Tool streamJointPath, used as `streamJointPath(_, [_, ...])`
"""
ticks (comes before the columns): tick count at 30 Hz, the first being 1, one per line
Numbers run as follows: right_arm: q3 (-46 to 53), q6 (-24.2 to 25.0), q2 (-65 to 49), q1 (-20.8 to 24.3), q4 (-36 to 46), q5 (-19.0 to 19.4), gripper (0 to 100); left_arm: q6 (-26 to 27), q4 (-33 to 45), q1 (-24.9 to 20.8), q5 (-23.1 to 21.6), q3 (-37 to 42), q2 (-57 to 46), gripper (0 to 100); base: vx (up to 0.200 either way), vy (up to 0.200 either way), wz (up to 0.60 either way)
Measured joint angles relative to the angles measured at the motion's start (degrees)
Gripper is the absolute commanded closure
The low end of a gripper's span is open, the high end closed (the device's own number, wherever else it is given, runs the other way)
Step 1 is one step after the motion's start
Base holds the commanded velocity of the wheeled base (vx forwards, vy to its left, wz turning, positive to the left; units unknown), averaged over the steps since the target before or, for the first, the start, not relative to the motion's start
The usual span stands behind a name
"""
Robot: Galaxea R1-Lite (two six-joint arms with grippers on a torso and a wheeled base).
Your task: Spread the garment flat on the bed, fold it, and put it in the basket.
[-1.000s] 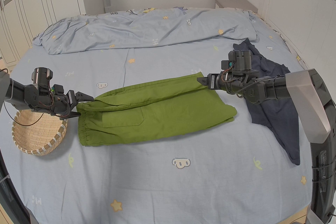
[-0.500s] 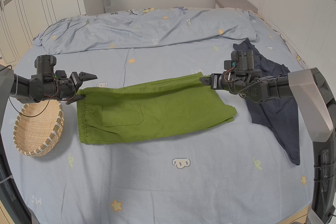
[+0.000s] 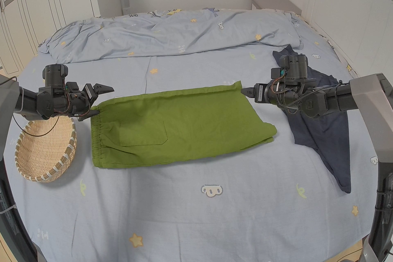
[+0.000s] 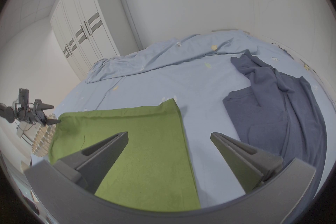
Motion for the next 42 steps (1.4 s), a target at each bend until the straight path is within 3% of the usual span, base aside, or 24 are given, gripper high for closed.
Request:
streamJointPath(8, [6.31,4.82,-7.53,-1.18,4.71,1.30,0,1.01,-0.09,-0.72,-0.49,10.51,-8.18,0,0.000,0.000,0.00])
streamJointPath(13, [9.56,5.86,-13.42,-3.61,14.54,6.62,0,3.29,-0.45,-0.73,-0.41,19.10,-12.68,0,0.000,0.000,0.00])
streamJointPath(17, [11.52,6.22,-16.13,-6.89,16.43,12.75,0,4.71,-4.08,-0.56,-0.13,24.59,-14.36,0,0.000,0.000,0.00])
streamJointPath(19, [12.48,6.29,-16.98,-8.30,16.93,13.91,0,5.29,-7.03,-0.45,0.04,27.27,-14.69,0,0.000,0.000,0.00])
streamJointPath(29, [18.38,6.18,-21.37,-10.17,17.40,14.69,0,11.01,-13.09,-0.23,3.94,31.43,-9.86,0,0.000,0.000,0.00])
streamJointPath(42, [20.07,6.07,-22.91,-9.18,17.31,14.64,0,11.28,-16.37,-0.21,4.22,30.85,-4.35,0,0.000,0.000,0.00])
